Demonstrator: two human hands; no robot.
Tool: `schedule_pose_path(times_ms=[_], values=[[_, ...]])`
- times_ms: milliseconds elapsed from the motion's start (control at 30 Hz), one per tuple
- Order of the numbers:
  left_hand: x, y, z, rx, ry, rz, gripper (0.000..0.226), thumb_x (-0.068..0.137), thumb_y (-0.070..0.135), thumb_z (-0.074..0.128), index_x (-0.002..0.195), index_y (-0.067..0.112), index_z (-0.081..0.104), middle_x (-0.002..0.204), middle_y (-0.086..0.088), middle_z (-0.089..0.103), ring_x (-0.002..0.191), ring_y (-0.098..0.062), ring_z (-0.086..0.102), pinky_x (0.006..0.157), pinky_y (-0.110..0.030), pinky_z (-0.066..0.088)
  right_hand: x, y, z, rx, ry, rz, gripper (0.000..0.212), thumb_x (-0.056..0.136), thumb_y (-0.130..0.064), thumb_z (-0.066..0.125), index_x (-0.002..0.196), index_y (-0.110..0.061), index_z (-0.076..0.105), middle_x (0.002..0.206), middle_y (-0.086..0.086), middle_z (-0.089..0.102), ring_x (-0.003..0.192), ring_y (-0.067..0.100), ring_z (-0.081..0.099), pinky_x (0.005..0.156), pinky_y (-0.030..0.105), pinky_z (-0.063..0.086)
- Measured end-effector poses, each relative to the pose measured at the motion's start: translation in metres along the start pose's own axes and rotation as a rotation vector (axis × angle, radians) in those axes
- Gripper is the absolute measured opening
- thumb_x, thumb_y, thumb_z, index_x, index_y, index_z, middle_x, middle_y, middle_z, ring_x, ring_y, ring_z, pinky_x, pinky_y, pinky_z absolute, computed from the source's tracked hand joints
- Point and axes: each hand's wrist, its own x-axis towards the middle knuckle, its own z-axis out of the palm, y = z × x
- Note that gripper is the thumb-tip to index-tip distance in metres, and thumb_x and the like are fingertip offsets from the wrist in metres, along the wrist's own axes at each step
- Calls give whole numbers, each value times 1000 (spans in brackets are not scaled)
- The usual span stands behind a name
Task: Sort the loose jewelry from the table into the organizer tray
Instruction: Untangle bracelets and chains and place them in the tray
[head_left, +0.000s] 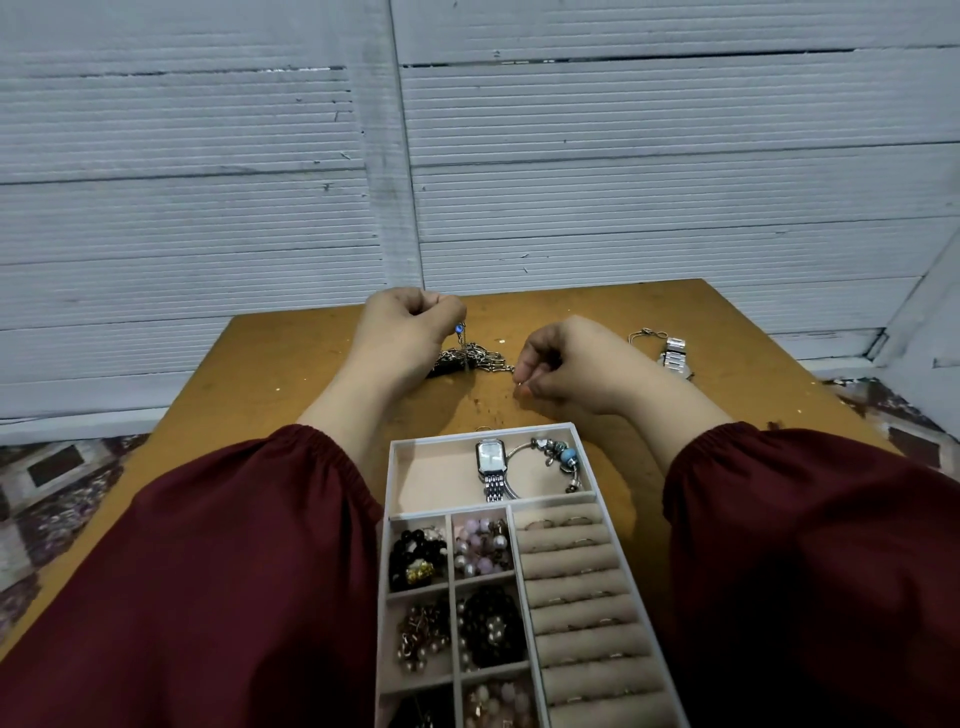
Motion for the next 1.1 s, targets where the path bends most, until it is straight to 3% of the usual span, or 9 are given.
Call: schedule_pose_path(times_ms=[233,400,567,667,833,900,1000,1100], values=[[-26,32,-8,-39,15,34,9,85,19,61,82,11,62,74,-9,43,56,-15,32,37,-15,21,-29,-27,-9,66,135,-36,20,80,0,69,74,-20,67,54,-13,61,44,-1,57,49,8,42],[-52,49,-15,-57,15,72,10,86,17,61,80,10,61,71,-7,45,58,-14,35,37,-14,25,-64,-43,-16,104,273,-67,17,82,-6,66,78,-22,70,62,-10,64,59,9,65,51,4,41],[-84,53,-20,-79,18,75,15,86,17,62,71,15,59,65,0,47,57,-10,41,46,-13,35,-102,-56,-14,158,358,-110,23,80,-8,64,75,-29,68,64,-10,65,63,8,63,62,19,48],[-104,53,-24,-133,35,65,14,86,18,62,73,15,59,67,3,50,61,-9,45,57,-21,37,-124,-60,-10,218,374,-142,22,80,-7,65,77,-28,69,68,-13,65,65,5,60,64,18,47],[-141,51,-26,-174,30,74,17,86,16,62,69,16,58,63,6,51,54,-3,45,47,-11,36,-158,-60,0,391,361,-173,25,81,-2,66,80,-27,66,72,-6,63,62,7,55,62,16,48],[-154,48,-28,-203,53,69,14,86,15,62,72,16,60,63,6,52,55,-4,44,45,-9,36,-169,-57,5,424,361,-178,24,81,-2,67,82,-26,65,73,-8,62,65,9,54,65,22,49],[-171,42,-34,-278,97,33,10,86,14,62,76,15,63,66,8,57,57,-5,44,48,-13,38,-184,-51,15,450,368,-158,23,81,-3,69,84,-26,65,72,-11,63,65,12,55,68,29,52],[-183,33,-37,-323,132,0,15,87,13,61,73,18,62,65,10,59,57,-5,45,50,-18,37,-198,-46,23,484,371,-139,22,81,-3,70,85,-25,66,72,-11,64,65,9,56,64,23,52]])
